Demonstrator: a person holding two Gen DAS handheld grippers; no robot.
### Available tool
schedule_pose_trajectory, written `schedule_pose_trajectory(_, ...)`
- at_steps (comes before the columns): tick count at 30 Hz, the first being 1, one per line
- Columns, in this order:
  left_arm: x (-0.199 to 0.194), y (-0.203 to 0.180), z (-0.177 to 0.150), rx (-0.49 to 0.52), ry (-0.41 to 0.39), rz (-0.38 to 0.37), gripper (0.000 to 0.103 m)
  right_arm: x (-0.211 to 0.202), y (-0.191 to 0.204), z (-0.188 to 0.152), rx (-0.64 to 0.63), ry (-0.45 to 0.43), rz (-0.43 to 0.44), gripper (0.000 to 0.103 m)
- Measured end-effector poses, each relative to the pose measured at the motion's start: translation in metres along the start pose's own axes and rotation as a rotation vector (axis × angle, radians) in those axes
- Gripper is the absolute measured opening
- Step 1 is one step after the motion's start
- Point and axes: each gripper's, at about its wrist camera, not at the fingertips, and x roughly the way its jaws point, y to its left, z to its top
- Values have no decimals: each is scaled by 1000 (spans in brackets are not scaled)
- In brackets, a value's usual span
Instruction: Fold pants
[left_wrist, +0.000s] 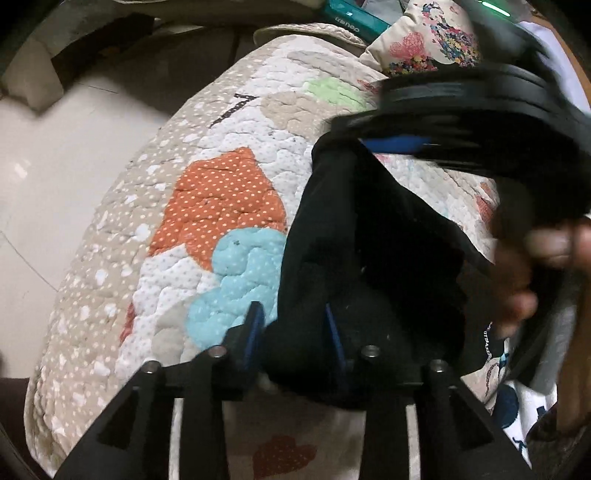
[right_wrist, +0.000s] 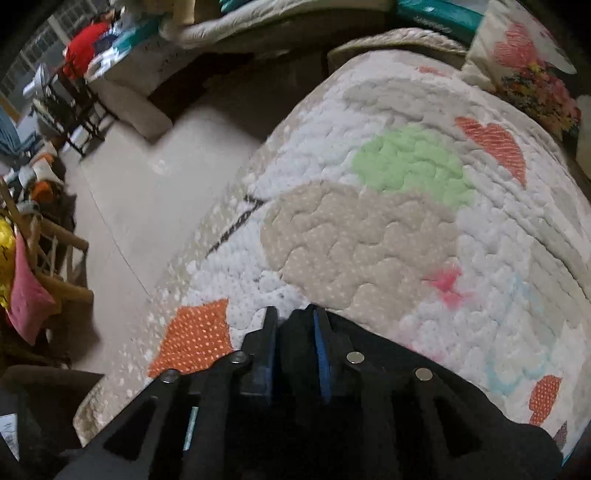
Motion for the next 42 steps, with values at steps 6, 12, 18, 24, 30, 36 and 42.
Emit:
schedule_pose_trajectory(6,-37,10,-5,-24,-61,-3,36,-117,-82,-55,233,-252,-8,47)
schedule_pose_trajectory(12,-44,-32,9,113,-126,5,46,-174,-161,-175,574,-392,-57,50)
schedule_pose_trajectory(18,4,-70,1,239,-43,37,46,-151,-153,-225,658,-387,41,50)
schedule_pose_trajectory(24,22,-63,-18,229,-48,41,46,-114,-98,-158,360,-288,81,50)
schedule_pose_trajectory(30,19,-66,-14,257,-24,47,46,-40,-84,-108,284,-81,-92,43)
schedule_pose_trajectory(36,-14,-84,3,295,-74,6,46,-119,-110,-165,434,-331,-96,46)
schedule_pose_trajectory(42,-26,-129,22,405,-112,-15,46,-170,-148,-235,676,-448,-118,47)
